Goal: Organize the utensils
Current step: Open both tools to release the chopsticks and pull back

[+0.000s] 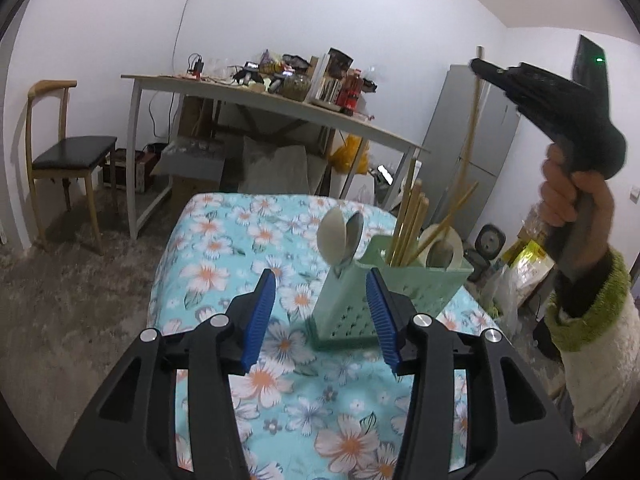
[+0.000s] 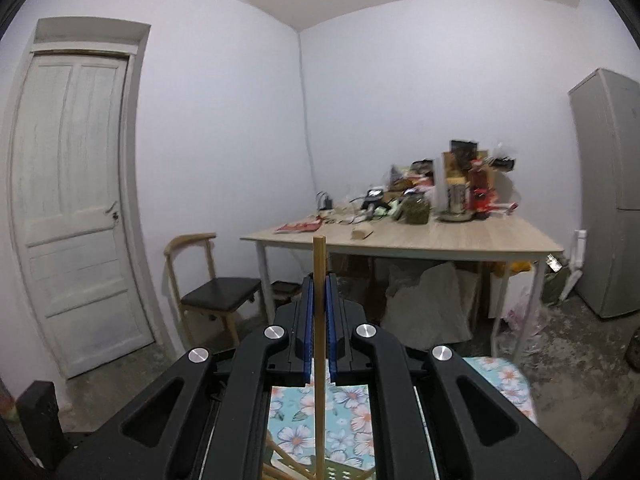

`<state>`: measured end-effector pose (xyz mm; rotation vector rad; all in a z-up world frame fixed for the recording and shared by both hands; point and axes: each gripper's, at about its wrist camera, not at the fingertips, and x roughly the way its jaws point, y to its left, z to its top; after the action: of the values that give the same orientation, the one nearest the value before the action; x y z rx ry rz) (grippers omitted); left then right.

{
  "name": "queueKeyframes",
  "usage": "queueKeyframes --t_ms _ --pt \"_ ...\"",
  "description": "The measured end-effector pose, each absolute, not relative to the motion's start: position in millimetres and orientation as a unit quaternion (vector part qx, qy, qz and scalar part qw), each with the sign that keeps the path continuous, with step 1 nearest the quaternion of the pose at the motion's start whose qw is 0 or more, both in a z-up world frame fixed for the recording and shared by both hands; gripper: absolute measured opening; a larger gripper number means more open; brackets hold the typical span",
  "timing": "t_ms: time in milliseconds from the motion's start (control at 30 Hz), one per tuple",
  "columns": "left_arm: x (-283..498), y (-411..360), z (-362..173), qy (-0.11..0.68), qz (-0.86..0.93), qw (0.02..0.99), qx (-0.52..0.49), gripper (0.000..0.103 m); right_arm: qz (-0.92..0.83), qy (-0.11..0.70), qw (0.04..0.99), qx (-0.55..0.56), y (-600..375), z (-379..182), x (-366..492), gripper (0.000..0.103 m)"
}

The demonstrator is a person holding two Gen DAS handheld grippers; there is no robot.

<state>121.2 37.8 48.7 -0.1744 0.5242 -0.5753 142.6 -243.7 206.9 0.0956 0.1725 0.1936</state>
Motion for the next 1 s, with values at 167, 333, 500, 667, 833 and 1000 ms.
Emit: queueKeyframes --t_ms 167,333,500,667,833,1000 --pt "125.2 34.2 46.4 0.253 -0.283 0.922 -0.078 0.045 0.092 0.100 0.990 0.042 -244.1 183.1 154.0 0.006" --pt "129.5 28.6 43.5 0.257 -0.284 0.920 -0.077 0.045 0.084 0.103 0.990 0.042 -250.4 172.9 160.1 0.006" --pt "129.6 23.9 40.8 0.263 -0.286 0.918 -0.078 0.045 0.083 0.108 0.990 0.040 -252.6 165.6 161.6 0.006" --pt "127.0 21.6 40.6 0.265 -0.286 0.918 -0.077 0.046 0.081 0.137 0.986 0.049 -255.8 151.1 158.0 0.008" --pt "120.7 18.5 44.7 0.263 -0.287 0.918 -0.076 0.049 0.077 0.151 0.983 0.073 -264.9 143.8 134.7 0.029" --pt "109.1 12.2 51.4 0.263 -0.287 0.918 -0.074 0.059 0.065 0.146 0.982 0.100 -276.3 147.0 97.2 0.038"
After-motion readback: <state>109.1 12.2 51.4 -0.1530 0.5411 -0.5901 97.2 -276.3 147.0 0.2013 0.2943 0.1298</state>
